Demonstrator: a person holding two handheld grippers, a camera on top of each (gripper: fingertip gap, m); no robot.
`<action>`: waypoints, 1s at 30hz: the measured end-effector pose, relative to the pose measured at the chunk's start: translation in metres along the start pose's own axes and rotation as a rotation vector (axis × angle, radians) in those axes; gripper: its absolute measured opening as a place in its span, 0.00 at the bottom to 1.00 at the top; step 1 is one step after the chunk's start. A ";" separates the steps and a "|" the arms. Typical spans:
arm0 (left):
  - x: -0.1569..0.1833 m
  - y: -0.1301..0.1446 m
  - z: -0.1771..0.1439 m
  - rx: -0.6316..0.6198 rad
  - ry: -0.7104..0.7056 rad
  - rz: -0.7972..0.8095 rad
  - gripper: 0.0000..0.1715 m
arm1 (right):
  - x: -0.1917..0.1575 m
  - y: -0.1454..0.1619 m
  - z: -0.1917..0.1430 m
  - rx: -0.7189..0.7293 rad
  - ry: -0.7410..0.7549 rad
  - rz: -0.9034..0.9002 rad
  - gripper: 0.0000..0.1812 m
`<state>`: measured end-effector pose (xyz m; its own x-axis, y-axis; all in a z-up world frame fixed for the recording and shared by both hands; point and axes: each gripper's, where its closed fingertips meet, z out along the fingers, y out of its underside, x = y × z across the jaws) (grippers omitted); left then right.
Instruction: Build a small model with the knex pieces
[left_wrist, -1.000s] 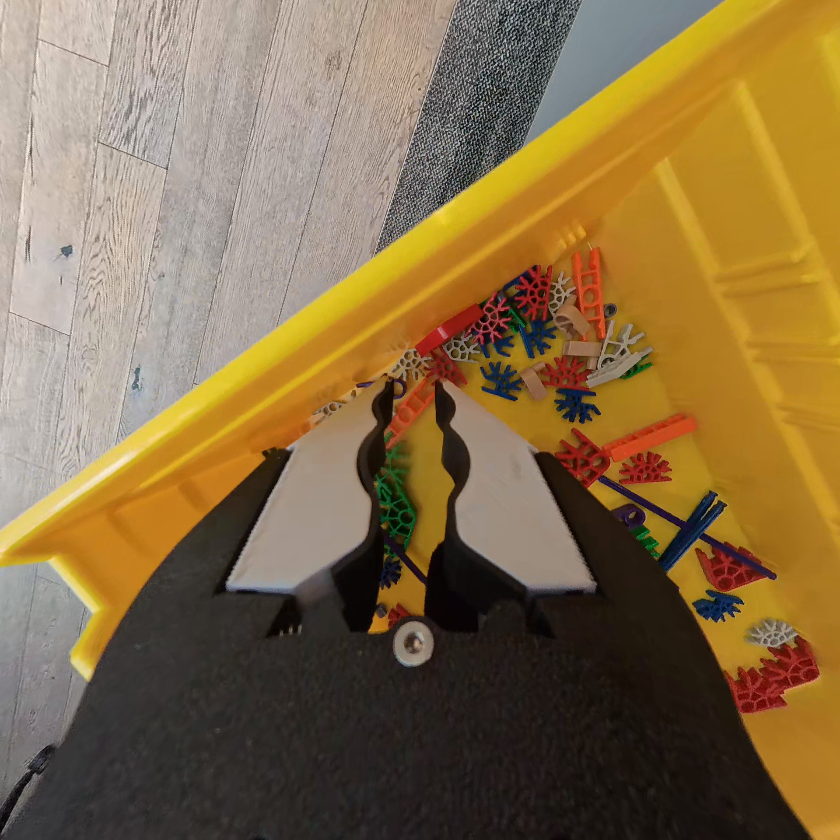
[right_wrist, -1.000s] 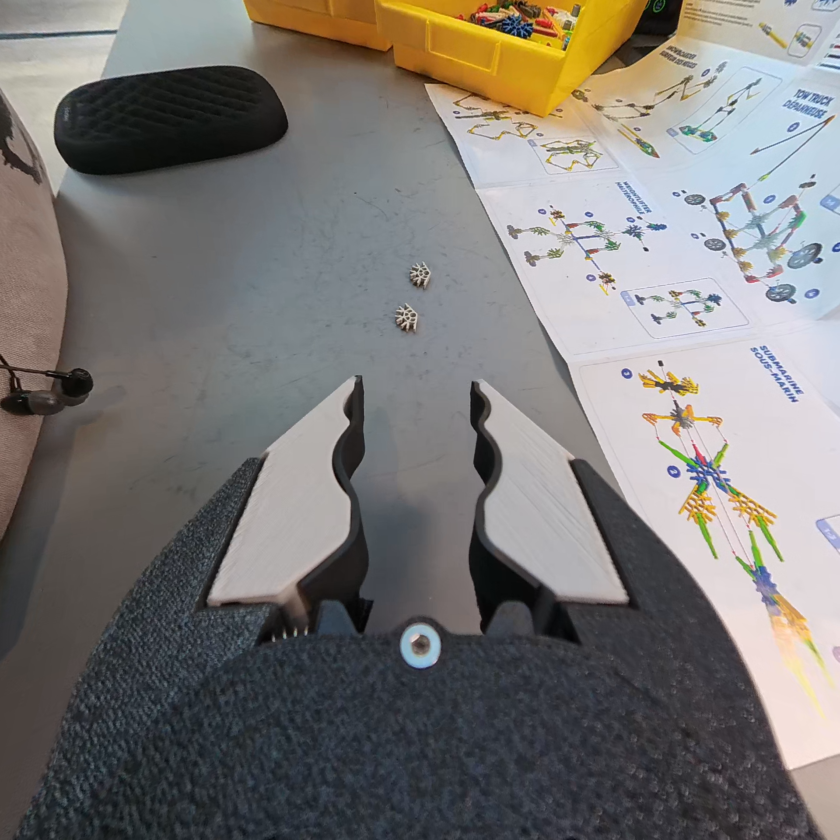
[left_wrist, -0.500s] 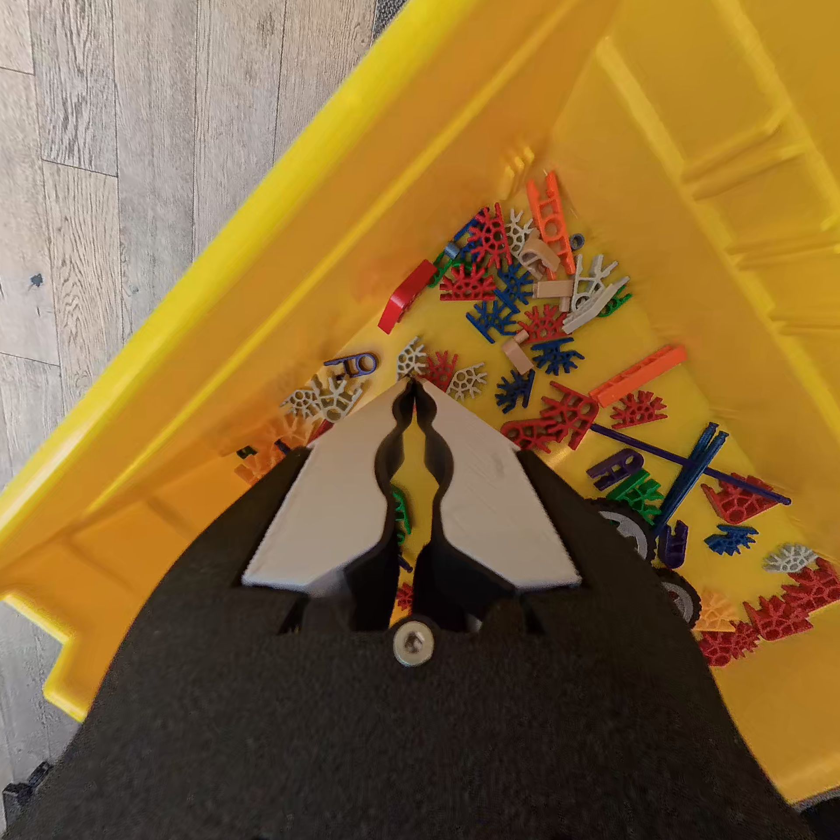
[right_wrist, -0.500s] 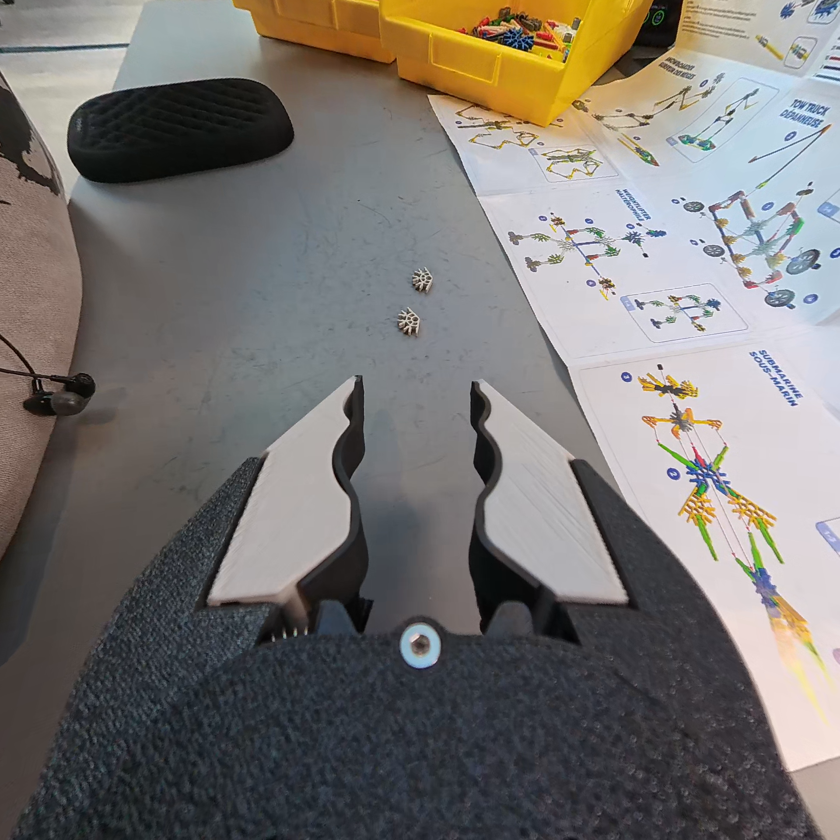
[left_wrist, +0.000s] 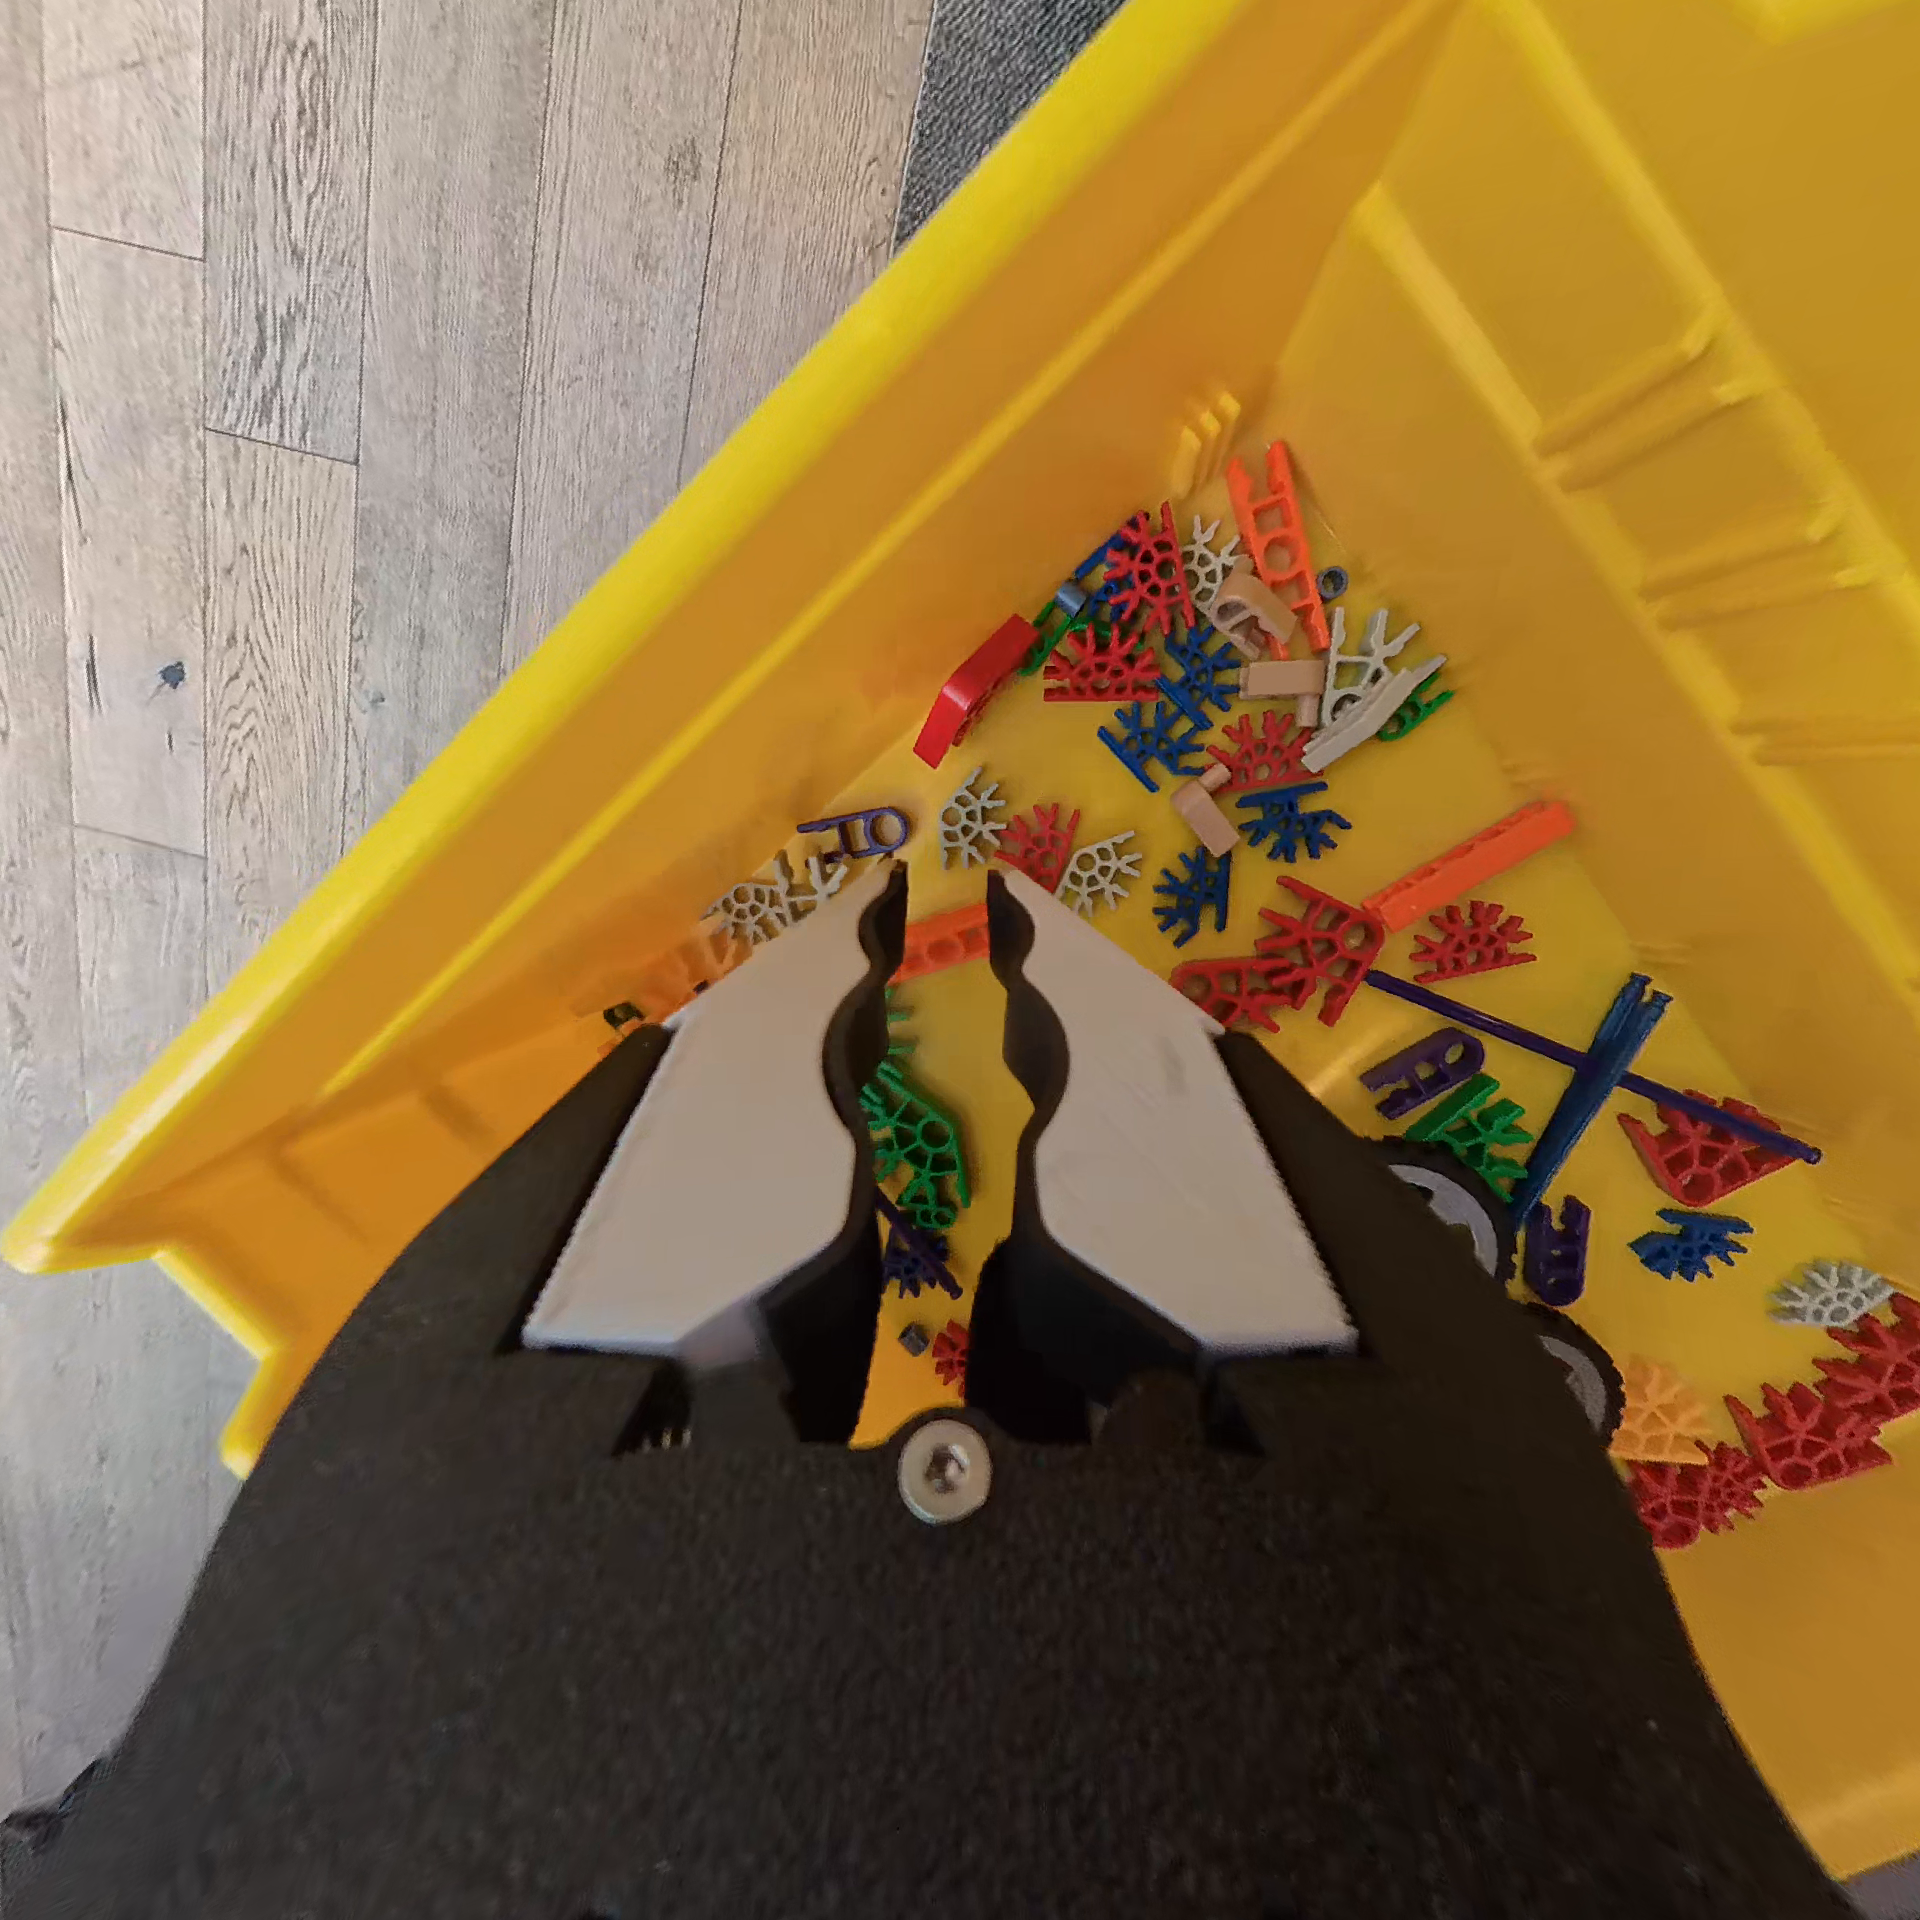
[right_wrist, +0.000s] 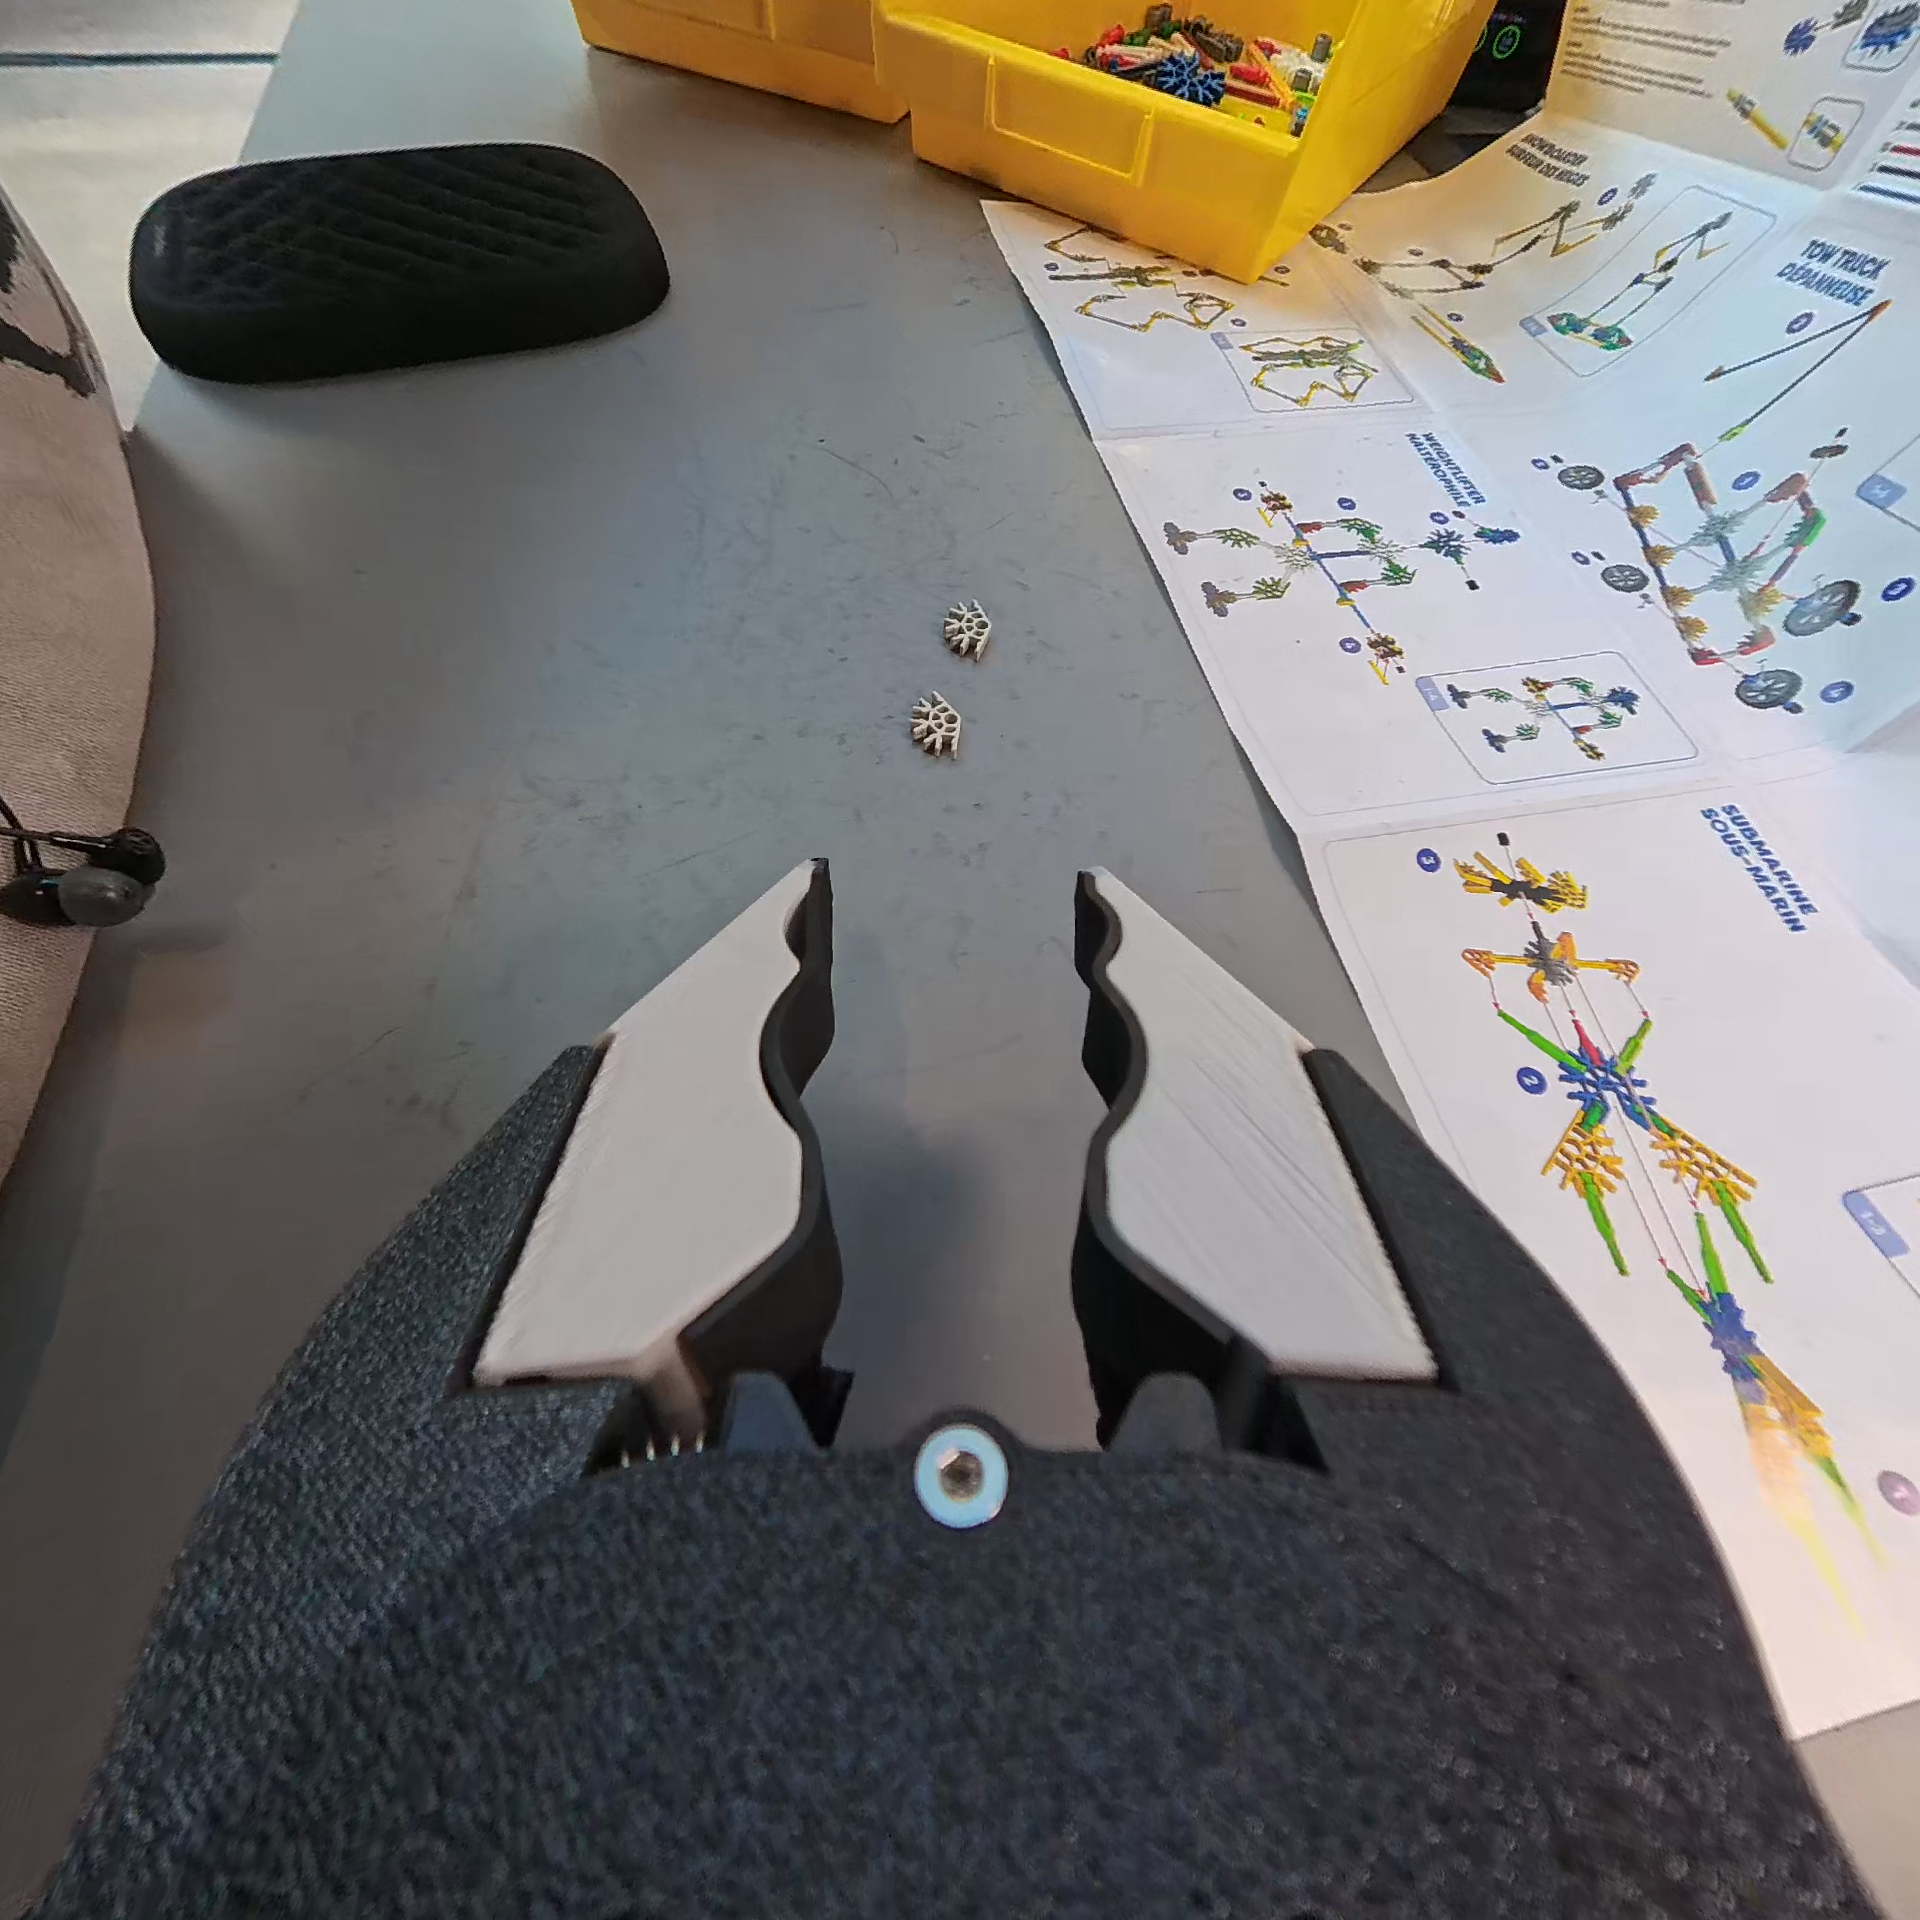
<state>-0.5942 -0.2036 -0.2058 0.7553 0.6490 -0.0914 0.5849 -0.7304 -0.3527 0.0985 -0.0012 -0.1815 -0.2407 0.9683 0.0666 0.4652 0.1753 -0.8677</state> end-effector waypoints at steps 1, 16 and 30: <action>-0.006 0.000 0.003 -0.014 -0.030 0.004 0.09 | 0.001 0.000 0.000 0.002 0.003 0.004 0.25; -0.020 0.000 0.030 -0.075 0.060 -0.034 0.05 | 0.006 0.000 0.001 0.004 -0.005 0.056 0.25; -0.002 0.006 0.021 -0.116 0.121 -0.032 0.11 | 0.007 0.000 0.001 0.002 -0.001 0.059 0.25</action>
<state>-0.5986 -0.2044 -0.2276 0.7620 0.6467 0.0337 0.6338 -0.7341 -0.2435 0.0959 0.0058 -0.1817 -0.2134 0.9768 0.0148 0.4768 0.1174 -0.8711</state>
